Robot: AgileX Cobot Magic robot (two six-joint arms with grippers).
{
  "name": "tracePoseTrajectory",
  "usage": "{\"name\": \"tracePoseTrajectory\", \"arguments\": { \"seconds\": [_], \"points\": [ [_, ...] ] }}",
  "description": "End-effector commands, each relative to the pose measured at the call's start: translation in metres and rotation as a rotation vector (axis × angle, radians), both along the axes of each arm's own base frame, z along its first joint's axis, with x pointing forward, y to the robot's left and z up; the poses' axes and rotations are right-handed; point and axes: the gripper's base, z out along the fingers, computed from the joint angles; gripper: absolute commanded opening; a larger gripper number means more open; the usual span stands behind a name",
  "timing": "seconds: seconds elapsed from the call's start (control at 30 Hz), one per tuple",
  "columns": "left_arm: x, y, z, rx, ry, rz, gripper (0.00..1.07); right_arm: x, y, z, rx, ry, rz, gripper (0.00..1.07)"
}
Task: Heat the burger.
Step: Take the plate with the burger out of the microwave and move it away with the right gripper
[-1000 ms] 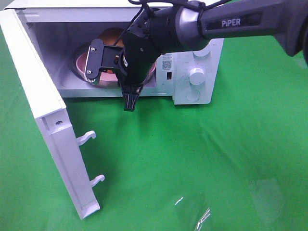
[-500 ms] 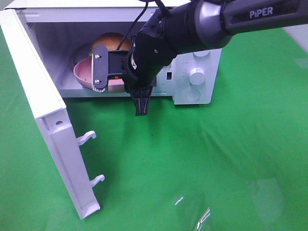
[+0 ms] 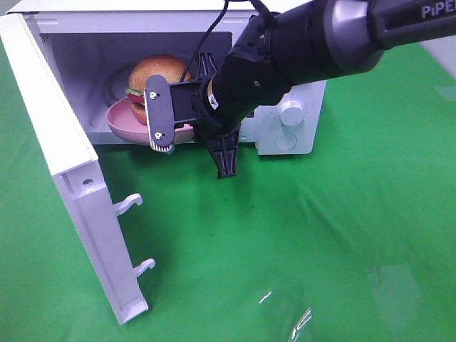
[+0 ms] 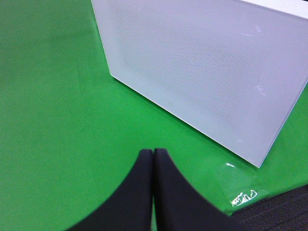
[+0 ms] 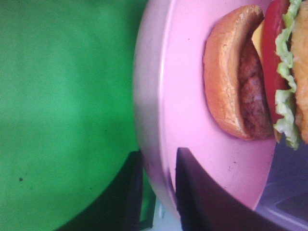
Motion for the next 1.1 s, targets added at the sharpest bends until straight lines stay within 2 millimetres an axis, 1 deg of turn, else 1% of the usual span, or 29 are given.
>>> {"name": "tracePoseTrajectory", "arguments": {
  "seconds": [0.03, 0.07, 0.27, 0.3, 0.33, 0.37, 0.47, 0.57, 0.6, 0.67, 0.7, 0.8, 0.9, 0.93, 1.1],
  "points": [
    [-0.002, 0.001, 0.000, -0.004, -0.029, 0.003, 0.00, -0.004, -0.012, 0.010, -0.007, -0.020, -0.009, 0.00],
    [-0.002, 0.001, 0.000, -0.004, -0.029, 0.003, 0.00, -0.009, -0.015, 0.009, -0.007, -0.029, 0.015, 0.00],
    [-0.002, 0.001, 0.000, -0.004, -0.029, 0.003, 0.00, -0.020, -0.024, 0.007, -0.027, -0.043, 0.062, 0.00],
    [-0.002, 0.001, 0.000, -0.004, -0.029, 0.003, 0.00, -0.024, -0.027, 0.009, -0.030, -0.055, 0.080, 0.00],
    [-0.002, 0.001, 0.000, -0.004, -0.029, 0.003, 0.00, -0.024, -0.027, 0.009, -0.030, -0.055, 0.080, 0.00],
    [-0.002, 0.001, 0.000, -0.004, -0.029, 0.003, 0.00, -0.030, -0.031, 0.010, -0.035, -0.061, 0.096, 0.00],
    [-0.002, 0.001, 0.000, -0.004, -0.029, 0.003, 0.00, -0.034, -0.034, 0.011, -0.040, -0.069, 0.111, 0.00],
    [-0.002, 0.001, 0.000, -0.004, -0.029, 0.003, 0.00, -0.045, -0.042, 0.014, -0.037, -0.068, 0.119, 0.00],
    [-0.002, 0.001, 0.000, -0.004, -0.029, 0.003, 0.00, -0.045, -0.042, 0.014, -0.037, -0.068, 0.119, 0.00],
    [-0.002, 0.001, 0.000, -0.004, -0.029, 0.003, 0.00, -0.056, -0.051, 0.017, -0.037, -0.071, 0.135, 0.00],
    [-0.002, 0.001, 0.000, -0.004, -0.029, 0.003, 0.00, -0.056, -0.051, 0.017, -0.037, -0.071, 0.135, 0.00],
    [-0.002, 0.001, 0.000, -0.004, -0.029, 0.003, 0.00, -0.065, -0.059, 0.021, -0.047, -0.080, 0.148, 0.00],
    [-0.002, 0.001, 0.000, -0.004, -0.029, 0.003, 0.00, -0.068, -0.062, 0.021, -0.054, -0.085, 0.158, 0.00],
    [-0.002, 0.001, 0.000, -0.004, -0.029, 0.003, 0.00, -0.073, -0.066, 0.022, -0.063, -0.088, 0.165, 0.00],
    [-0.002, 0.001, 0.000, -0.004, -0.029, 0.003, 0.00, -0.082, -0.074, 0.027, -0.062, -0.099, 0.172, 0.00]
  ]
}}
